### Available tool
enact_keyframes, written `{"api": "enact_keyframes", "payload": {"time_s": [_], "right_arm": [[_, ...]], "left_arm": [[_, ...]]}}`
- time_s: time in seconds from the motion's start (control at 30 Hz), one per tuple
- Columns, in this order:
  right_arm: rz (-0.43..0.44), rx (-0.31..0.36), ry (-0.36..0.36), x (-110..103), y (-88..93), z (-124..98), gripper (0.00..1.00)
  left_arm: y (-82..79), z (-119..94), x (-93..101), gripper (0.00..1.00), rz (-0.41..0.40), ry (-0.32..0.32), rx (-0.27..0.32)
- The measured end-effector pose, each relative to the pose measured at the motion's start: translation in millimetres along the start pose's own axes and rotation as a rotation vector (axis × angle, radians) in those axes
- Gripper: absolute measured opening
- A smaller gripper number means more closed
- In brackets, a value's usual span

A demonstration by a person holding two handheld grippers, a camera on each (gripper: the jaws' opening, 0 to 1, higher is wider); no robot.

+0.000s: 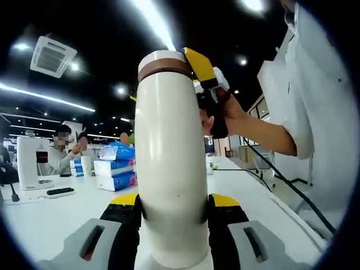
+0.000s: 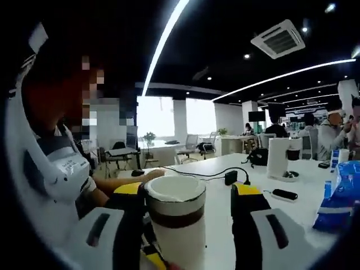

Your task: Grasp the water cup twist off the cup lid place the cup lid on the table

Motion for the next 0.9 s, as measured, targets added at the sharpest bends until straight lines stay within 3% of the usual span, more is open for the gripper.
{"api": "enact_keyframes", "payload": {"time_s": [0.07, 0.13, 0.2, 0.27, 0.4, 0.53, 0.7, 0.73, 0.83, 0.9], "right_arm": [[-0.001, -0.005, 0.069, -0.3, -2.5, -7.4, 0.71], [-0.01, -0.071, 0.231, 2.9, -1.3, -15.5, 0.8], [-0.049, -0.06, 0.279, -1.5, -2.3, -20.3, 0.9], [-0.049, -0.06, 0.327, -6.0, -3.9, -26.7, 0.9], [-0.029, -0.04, 0.369, -24.5, -10.0, -38.5, 0.91], [-0.073, -0.066, 0.417, -41.4, -9.7, -46.3, 0.94], [-0.056, -0.082, 0.453, -66.1, -6.3, -50.6, 0.95], [-0.036, -0.059, 0.441, -71.8, -6.9, -50.6, 0.95], [0.096, 0.088, 0.381, -82.0, -8.1, -50.6, 0.87], [0.111, 0.064, 0.431, -83.1, -3.3, -53.5, 0.86]], "left_arm": [[0.0, 0.0, -0.2, 0.48, -0.002, 0.0, 0.0], [0.1, 0.0, -0.1, 0.48, -0.003, 0.0, -0.001], [0.2, 0.1, -0.3, 0.48, -0.004, 0.0, -0.001], [0.3, 0.1, -0.3, 0.48, -0.002, -0.001, -0.001], [0.6, 0.0, -0.3, 0.48, -0.004, 0.0, -0.001], [0.8, 0.0, -0.3, 0.48, -0.005, -0.001, -0.002], [1.0, 0.0, -0.5, 0.48, -0.007, 0.0, -0.002], [1.0, 0.0, -0.4, 0.48, -0.006, 0.001, -0.002], [1.0, 0.1, -0.4, 0.48, -0.005, 0.0, -0.002], [0.9, 0.1, -0.3, 0.48, -0.005, 0.001, -0.002]]}}
Point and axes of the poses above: the point that each gripper's makers call its tool centre point, and the gripper's own axes: z roughly forward along the fingers, x roughly to its right, y roughly out of its underside, the point moved 10 cm from there along -z, roughly backward along the fingers, and after that the axes turned 6 degrees about -z, right-handed, at the moved point
